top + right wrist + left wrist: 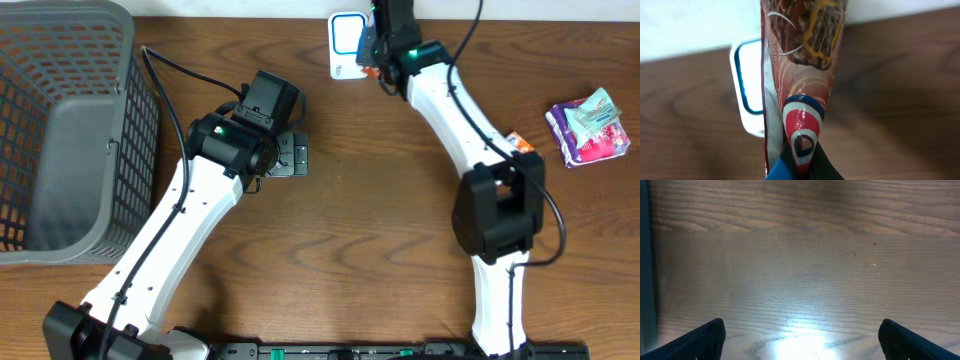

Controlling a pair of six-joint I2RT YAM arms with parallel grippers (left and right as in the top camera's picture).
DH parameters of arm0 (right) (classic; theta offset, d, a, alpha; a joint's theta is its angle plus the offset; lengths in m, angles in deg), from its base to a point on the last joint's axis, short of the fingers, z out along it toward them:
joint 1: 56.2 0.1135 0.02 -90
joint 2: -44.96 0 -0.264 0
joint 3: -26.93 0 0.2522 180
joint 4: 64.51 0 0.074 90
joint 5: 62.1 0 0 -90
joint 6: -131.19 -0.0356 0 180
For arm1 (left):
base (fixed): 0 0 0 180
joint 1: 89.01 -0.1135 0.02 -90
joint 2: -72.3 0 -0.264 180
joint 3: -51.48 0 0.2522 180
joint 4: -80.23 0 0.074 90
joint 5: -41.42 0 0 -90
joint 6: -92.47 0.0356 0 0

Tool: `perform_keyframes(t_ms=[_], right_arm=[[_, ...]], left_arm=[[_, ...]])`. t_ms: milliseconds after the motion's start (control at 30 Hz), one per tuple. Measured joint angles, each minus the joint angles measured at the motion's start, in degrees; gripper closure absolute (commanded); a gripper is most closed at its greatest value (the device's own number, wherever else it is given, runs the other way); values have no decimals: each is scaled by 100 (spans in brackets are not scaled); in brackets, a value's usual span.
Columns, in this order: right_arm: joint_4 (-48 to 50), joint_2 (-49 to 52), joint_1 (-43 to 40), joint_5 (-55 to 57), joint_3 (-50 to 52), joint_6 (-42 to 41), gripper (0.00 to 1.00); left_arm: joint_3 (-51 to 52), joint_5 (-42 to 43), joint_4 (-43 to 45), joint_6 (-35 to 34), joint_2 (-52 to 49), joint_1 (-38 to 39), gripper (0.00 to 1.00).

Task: Scan the item barcode

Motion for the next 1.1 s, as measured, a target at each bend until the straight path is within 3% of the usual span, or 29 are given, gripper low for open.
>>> perform_keyframes(t_ms=[167, 367, 767, 1100], right_arm=[[50, 581, 146, -179, 0, 11, 99], [210, 608, 199, -203, 7, 116, 99], [33, -627, 146, 315, 7, 297, 99], [-1099, -1346, 66, 1985, -9, 0, 99]], left_arm=[[0, 0, 0, 0, 0, 0, 2], [0, 0, 0, 0, 0, 0, 2], [0, 0, -2, 0, 0, 0, 2], [0, 0, 0, 0, 0, 0, 2]])
